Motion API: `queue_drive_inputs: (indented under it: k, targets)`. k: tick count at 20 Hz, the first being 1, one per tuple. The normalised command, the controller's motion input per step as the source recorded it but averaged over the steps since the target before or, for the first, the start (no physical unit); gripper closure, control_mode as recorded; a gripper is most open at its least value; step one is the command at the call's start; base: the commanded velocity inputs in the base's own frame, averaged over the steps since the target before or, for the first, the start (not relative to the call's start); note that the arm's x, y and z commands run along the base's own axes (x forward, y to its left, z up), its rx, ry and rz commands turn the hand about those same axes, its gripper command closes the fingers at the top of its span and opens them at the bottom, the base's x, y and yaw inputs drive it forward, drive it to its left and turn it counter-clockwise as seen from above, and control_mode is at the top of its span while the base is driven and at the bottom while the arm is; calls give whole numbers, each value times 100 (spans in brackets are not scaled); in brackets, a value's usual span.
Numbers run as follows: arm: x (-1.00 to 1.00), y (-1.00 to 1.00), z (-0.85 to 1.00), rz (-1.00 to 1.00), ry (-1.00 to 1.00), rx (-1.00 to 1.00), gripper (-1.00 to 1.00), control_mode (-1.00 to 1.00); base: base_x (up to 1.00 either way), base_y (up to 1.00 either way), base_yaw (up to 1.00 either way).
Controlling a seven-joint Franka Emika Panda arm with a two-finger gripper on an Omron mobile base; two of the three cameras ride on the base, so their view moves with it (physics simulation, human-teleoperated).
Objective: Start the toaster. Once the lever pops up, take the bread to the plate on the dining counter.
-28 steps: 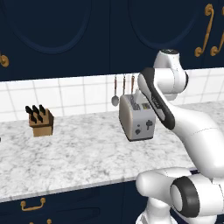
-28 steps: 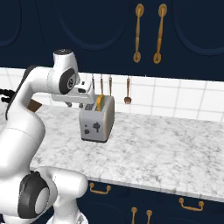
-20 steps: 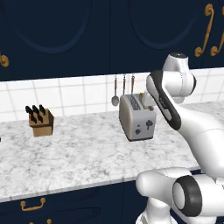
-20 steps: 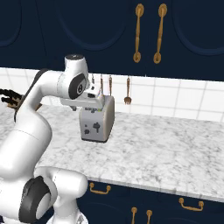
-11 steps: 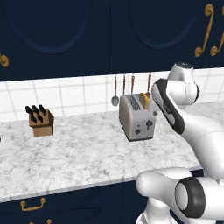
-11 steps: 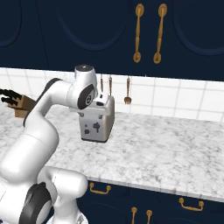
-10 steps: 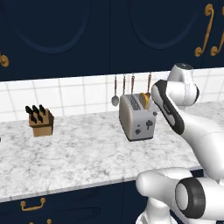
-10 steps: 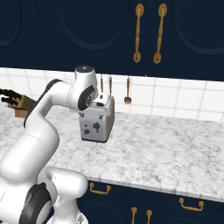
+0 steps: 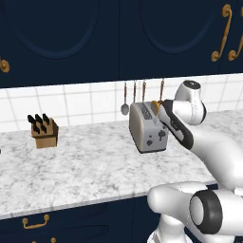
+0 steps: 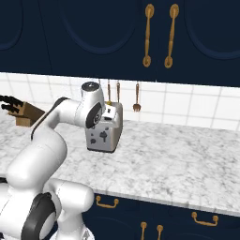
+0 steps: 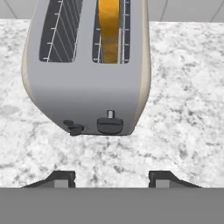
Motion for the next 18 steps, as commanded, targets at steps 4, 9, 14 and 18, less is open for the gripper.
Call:
queue_drive_inputs:
  k: [4,9,14,18]
  targets:
    - [56,0,-2,0,0,0,100,-100,0,0,0]
    - [13,0,-15,0,0,0,100,-100,0,0,0]
    - [0,0,-32,0,0,0,100,-100,0,0,0]
    - [0,0,-36,0,0,0,100,-100,0,0,0]
